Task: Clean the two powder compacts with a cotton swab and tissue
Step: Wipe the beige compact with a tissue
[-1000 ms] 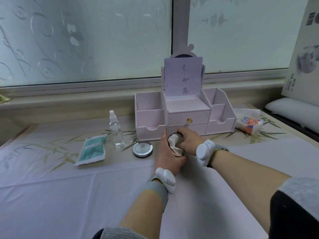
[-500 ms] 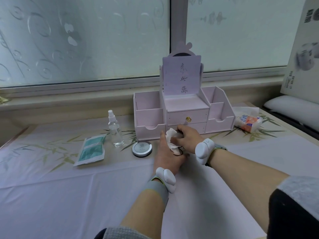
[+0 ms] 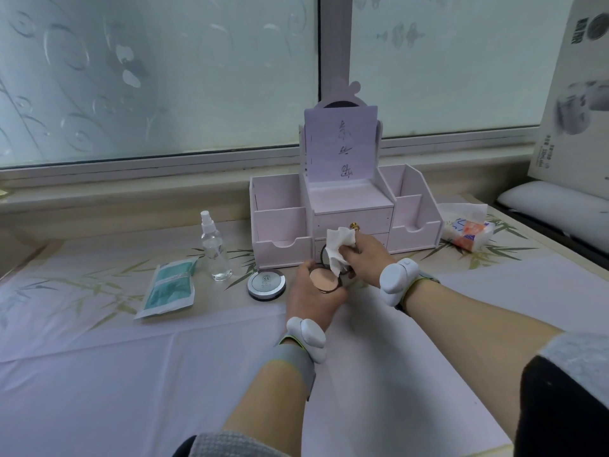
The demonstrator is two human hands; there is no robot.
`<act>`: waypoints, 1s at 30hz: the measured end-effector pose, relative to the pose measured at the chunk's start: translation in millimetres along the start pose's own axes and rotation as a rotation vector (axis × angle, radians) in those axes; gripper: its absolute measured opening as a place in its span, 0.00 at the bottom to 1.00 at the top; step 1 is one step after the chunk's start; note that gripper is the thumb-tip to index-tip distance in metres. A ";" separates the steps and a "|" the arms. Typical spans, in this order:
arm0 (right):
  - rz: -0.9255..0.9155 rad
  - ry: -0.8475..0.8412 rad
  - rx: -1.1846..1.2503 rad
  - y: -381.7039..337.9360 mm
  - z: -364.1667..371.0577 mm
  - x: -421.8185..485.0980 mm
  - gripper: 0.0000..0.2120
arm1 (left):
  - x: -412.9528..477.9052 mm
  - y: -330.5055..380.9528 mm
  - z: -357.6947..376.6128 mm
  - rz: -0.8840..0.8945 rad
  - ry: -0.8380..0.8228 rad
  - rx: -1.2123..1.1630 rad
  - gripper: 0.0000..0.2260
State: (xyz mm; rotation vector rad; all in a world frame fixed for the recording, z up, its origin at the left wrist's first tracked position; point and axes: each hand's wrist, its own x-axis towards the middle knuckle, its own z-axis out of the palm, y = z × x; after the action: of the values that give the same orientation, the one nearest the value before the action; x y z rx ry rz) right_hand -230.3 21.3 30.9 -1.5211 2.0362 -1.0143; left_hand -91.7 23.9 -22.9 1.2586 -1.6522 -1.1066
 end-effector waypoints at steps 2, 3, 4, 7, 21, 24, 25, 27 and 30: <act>0.027 -0.001 0.037 2.4 -0.3 -0.4 0.12 | -1.3 4.4 -0.3 -0.021 0.010 -0.025 0.29; 0.042 -0.002 0.045 3.1 0.0 -1.0 0.12 | -2.4 5.5 -0.5 -0.022 0.026 -0.034 0.30; 0.050 -0.004 0.043 2.9 0.3 -1.7 0.12 | -2.8 5.5 -0.6 -0.020 0.041 -0.038 0.30; 0.036 -0.043 -0.002 -0.1 -0.8 -0.9 0.13 | -3.7 5.3 -1.8 -0.016 0.062 -0.079 0.30; 0.046 0.085 0.060 -0.6 14.4 2.9 0.18 | 3.5 -7.9 4.2 0.032 0.042 -0.058 0.25; 0.047 0.107 0.059 -2.1 15.9 3.4 0.12 | 4.2 -8.5 4.6 0.046 0.052 -0.050 0.24; 0.046 0.116 0.050 -2.6 17.0 4.0 0.09 | 3.6 -7.6 3.7 0.048 0.056 -0.057 0.23; 0.037 0.126 0.061 -3.6 18.4 4.0 0.08 | 3.0 -6.7 2.8 0.043 0.068 -0.087 0.22; 0.030 0.117 0.101 -7.8 17.6 2.8 0.04 | 2.4 -6.7 1.6 0.035 0.083 -0.135 0.23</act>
State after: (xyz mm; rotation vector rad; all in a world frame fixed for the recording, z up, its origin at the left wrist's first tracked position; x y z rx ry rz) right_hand -214.1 12.1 25.5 -1.4060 2.0458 -1.2012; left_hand -91.7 21.0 -29.5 1.1692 -1.5071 -1.1106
